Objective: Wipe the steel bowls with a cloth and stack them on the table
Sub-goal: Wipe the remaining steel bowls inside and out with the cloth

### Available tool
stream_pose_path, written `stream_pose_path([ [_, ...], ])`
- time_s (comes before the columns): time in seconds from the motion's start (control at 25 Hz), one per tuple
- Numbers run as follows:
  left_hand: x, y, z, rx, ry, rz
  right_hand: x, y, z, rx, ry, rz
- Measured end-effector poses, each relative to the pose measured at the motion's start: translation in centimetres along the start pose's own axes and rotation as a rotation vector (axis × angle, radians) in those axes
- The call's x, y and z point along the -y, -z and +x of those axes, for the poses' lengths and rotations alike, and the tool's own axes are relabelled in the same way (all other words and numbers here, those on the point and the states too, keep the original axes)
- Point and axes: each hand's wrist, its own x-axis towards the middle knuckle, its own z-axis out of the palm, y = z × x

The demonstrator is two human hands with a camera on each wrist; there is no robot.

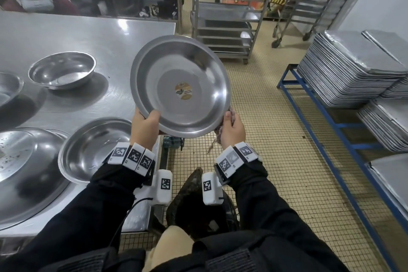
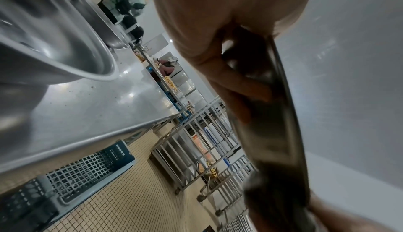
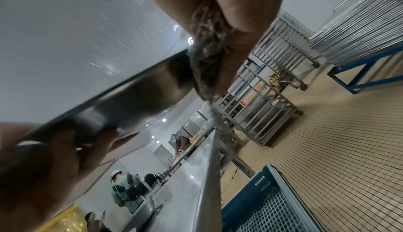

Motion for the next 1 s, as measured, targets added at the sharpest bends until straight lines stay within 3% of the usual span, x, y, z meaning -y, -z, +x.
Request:
stream_pose_path([
  [0.12,0.3,0.8,0.4,-0.053,0.005,0.036,-0.4,0.7,-0.6,-0.04,0.023,-0.111],
  [0.2,0.5,1.1,0.3,-0.056,0.011,0.069,-0.1,0.6,-1.4,-0.009,0.179,-0.19],
  [0.36,0.6,0.6,0.2,-0.042,0.01,0.081,-1.0,-3.2,-4.7,0.459,0.577,-0.524],
  [0.44,0.4,0.6,0.5,-0.033,-0.007,0.088,-2.4,-4.3,-5.4,0.579,0.727,-0.725],
  [0.56,0.0,1.3,0.9,0.005,0.019,0.075,-3.1,-2.3,-2.6,0.508,0.732,-0.993],
  [0.68,-0.4,1.5,0.8,0.054,0.062,0.08,-2.6,-0.7,0.3,0.357,0.581,-1.144],
  [0.76,-0.7,1.1,0.8,0.049,0.053,0.094,-1.8,-1.9,-0.9,0.369,0.601,-1.035],
  [0.88,-1.1,0.6,0.9,0.018,0.012,0.096,-1.3,-3.6,-5.1,0.506,0.647,-0.794],
  [1.0,-1.3,0.7,0.8,0.022,0.037,0.047,-1.4,-2.3,-4.4,0.439,0.628,-0.797],
])
